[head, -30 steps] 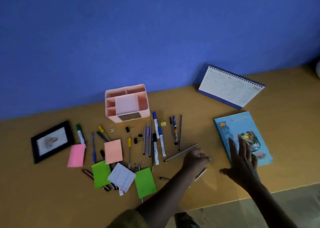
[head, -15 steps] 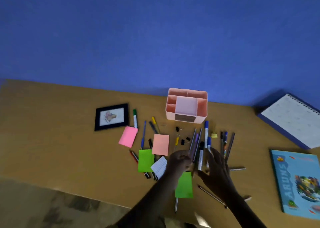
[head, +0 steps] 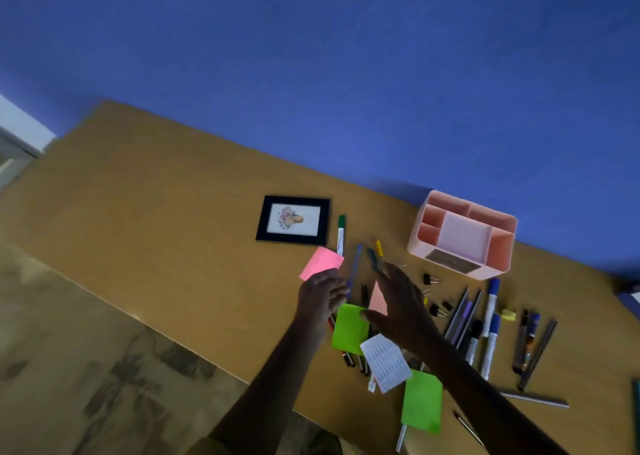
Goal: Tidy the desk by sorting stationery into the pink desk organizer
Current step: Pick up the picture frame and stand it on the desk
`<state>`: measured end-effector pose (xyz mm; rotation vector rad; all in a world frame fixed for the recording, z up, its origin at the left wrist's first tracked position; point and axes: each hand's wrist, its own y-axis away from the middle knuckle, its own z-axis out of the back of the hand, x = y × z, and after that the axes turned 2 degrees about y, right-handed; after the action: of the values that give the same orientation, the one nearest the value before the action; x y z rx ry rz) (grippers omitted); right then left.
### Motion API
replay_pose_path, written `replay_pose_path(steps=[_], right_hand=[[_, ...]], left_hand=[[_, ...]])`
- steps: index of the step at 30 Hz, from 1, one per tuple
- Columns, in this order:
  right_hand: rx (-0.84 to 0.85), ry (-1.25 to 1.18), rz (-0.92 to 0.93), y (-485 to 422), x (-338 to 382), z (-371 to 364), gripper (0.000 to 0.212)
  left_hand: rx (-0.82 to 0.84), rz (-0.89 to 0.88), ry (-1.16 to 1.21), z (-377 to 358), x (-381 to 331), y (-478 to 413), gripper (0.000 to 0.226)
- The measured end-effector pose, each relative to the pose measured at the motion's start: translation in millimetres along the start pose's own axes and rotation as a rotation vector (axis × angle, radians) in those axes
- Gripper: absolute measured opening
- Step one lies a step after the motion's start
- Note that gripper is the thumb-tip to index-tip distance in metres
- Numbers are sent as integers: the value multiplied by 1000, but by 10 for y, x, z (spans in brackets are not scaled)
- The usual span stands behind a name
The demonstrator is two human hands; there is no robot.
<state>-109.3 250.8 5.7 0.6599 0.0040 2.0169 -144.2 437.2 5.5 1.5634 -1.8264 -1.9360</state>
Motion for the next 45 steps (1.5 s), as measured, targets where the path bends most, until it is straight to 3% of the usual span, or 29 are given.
replay_pose_path(steps=[9,15,19,22,26,37,42,45], right_hand=[[93,61,39,-1084,548,47,104],[175,120,67,-1792,712,11,112],[164,160,88,-2188,800,0,127],[170,228,140,-2420,853,-11,140],[231,302,150,-2593,946,-72,153],[184,454,259,-2704,967,-153,146],[149,393,230,-2679,978,-154,153],[130,336,219,-2644,1009,-175,153]], left_hand=[[-166,-27,146,373,-435,-508,31],[-194,10,193,462,-589,-774,13],[-222,41,216,490,-636,-917,12],[-230,49,239,521,-662,-998,26],[-247,24,236,543,-667,-1066,28],[-251,-2,271,577,-673,-1091,40],[-213,-26,305,609,-723,-1105,36],[-162,-24,311,636,-791,-1106,9]])
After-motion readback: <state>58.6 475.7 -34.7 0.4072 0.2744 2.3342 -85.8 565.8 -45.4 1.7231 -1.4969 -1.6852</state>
